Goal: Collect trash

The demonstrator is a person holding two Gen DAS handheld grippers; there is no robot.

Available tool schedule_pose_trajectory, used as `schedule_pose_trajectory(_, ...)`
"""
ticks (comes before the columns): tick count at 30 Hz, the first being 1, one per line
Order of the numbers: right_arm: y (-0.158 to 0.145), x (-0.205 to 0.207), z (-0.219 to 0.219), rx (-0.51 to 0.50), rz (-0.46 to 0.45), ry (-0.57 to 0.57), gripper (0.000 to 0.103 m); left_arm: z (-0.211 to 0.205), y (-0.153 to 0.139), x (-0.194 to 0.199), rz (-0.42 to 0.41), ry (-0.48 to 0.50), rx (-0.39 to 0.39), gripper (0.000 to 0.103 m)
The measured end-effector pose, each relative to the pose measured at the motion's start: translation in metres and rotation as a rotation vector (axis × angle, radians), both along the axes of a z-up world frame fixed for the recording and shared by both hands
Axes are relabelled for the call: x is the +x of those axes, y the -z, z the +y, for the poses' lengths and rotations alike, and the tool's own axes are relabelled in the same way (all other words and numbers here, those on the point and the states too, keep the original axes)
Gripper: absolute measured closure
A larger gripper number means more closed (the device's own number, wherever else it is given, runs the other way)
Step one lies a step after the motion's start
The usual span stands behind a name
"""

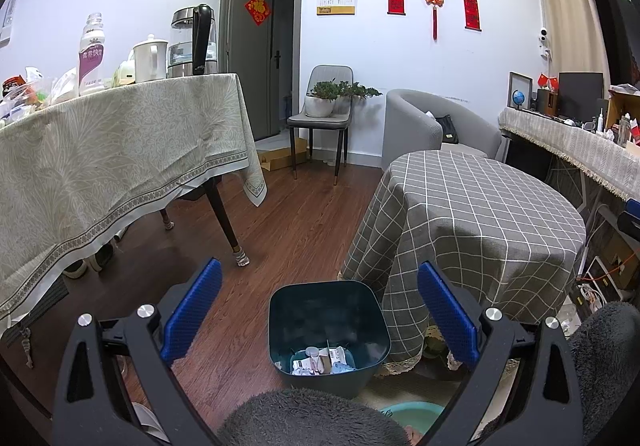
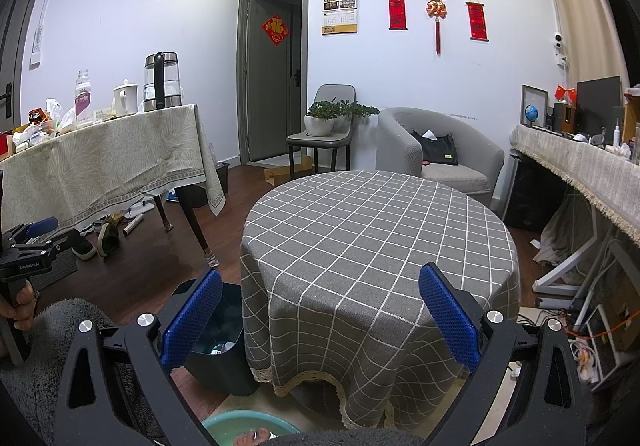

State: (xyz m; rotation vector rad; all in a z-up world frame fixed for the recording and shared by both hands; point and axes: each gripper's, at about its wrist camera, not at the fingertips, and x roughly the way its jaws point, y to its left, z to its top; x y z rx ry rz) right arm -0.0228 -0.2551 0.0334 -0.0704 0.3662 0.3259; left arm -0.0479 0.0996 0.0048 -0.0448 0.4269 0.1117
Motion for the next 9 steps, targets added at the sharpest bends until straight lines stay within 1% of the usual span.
schedule_pose_trajectory(9, -0.0003, 0.0001, 0.0000, 0.000, 0.000, 0.000, 0.003, 0.0083, 0.0021, 0.0022, 0.015, 0.003, -0.012, 0.004)
